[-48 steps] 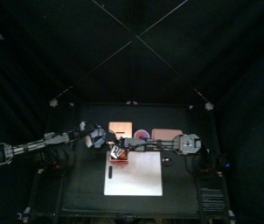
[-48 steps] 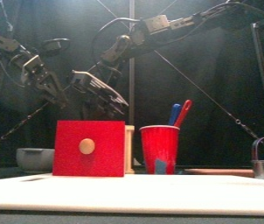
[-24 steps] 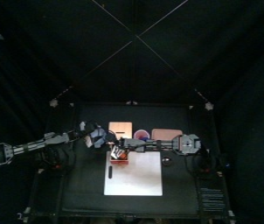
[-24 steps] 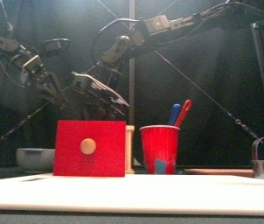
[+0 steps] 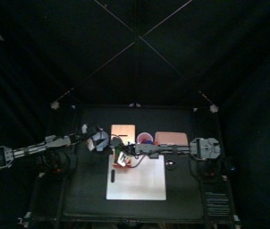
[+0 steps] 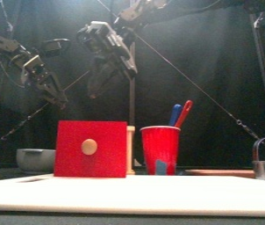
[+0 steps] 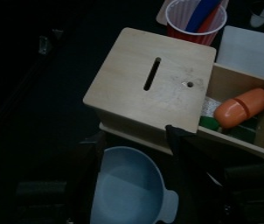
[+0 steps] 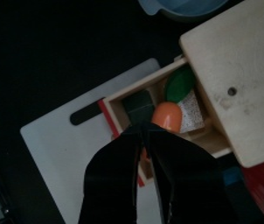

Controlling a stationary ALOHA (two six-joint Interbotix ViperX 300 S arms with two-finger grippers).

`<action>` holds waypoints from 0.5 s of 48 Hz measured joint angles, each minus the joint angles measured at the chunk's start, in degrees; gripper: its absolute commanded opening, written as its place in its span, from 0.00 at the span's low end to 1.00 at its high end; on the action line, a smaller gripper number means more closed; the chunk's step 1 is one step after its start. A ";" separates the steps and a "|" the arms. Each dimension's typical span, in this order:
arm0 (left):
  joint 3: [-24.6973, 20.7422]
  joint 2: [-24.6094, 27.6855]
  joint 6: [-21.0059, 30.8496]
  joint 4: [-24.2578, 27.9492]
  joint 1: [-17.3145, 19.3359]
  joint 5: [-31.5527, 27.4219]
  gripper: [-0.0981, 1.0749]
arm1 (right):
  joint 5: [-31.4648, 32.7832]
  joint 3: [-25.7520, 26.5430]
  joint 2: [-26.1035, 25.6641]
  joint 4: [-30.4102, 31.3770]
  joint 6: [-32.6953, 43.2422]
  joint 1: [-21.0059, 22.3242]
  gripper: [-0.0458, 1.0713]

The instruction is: Close drawer

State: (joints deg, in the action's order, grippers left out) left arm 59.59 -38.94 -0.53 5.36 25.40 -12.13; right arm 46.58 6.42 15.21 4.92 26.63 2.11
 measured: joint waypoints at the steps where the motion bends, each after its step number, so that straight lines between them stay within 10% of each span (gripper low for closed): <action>1: -0.09 -0.09 0.00 0.00 -0.09 0.09 0.86 | -1.14 -1.58 -1.14 0.35 0.09 -0.09 0.50; 24: -1.14 -0.53 0.18 -1.41 -3.08 1.41 0.86 | -32.17 -38.32 -25.93 3.96 0.26 -1.23 0.50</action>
State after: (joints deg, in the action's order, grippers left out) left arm 58.45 -39.46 -0.35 3.96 22.32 -10.72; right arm 14.41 -31.90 -10.72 8.88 26.89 0.88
